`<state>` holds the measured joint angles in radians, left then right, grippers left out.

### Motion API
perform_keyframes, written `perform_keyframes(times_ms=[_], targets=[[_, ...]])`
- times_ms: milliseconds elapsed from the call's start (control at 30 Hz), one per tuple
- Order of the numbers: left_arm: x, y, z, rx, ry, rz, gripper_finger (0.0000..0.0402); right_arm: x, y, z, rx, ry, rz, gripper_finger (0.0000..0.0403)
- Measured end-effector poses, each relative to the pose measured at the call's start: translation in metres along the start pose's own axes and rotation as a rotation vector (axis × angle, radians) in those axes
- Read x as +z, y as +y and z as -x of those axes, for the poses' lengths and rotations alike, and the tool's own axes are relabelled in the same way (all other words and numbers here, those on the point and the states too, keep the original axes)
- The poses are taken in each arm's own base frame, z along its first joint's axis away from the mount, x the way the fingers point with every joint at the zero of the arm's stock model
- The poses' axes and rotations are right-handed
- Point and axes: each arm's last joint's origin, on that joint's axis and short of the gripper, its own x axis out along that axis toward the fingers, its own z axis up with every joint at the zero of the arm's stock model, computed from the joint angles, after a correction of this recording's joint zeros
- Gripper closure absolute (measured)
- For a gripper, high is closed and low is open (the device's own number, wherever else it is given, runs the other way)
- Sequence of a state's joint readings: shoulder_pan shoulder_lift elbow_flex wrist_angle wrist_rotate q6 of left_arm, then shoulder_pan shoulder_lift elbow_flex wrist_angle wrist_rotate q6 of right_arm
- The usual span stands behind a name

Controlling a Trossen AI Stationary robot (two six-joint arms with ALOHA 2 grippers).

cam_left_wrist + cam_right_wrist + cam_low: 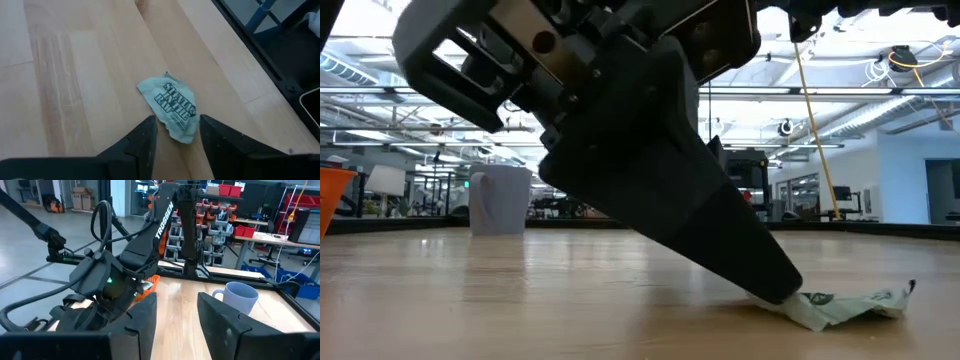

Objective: Pick and place Stevia / Truvia into bins
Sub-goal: Put the stevia packet into the orange bin

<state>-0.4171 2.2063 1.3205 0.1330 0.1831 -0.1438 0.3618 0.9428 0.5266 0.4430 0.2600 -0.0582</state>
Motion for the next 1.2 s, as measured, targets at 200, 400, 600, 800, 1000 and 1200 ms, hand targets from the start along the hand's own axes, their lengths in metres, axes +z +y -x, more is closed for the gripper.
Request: perform_keyframes(times_ms=[200,400,600,800,1000,1200], targets=[[-0.001,0.002,0.0,0.014,0.009,-0.005,0.0313,0.0,0.0,0.0,0.0,-0.002,0.018,0.0268],[0.004,0.008,0.005,0.042,-0.01,-0.081,0.0392,0.0,0.0,0.0,0.0,-0.002,0.018,0.0268],[0.024,0.0,0.05,0.11,0.057,-0.113,0.0397,-0.001,0.0,0.0,0.001,0.009,0.01,0.0268],[0.029,-0.036,0.13,0.239,0.252,0.097,0.0397,-0.003,0.0,0.0,0.001,0.028,-0.009,0.0268],[0.01,-0.09,0.188,0.391,0.359,0.537,0.0392,-0.003,0.0,0.0,0.002,0.034,-0.075,0.0268],[-0.026,-0.138,0.203,0.601,0.471,0.751,0.0393,-0.004,0.0,0.0,0.002,0.038,-0.071,0.0268]])
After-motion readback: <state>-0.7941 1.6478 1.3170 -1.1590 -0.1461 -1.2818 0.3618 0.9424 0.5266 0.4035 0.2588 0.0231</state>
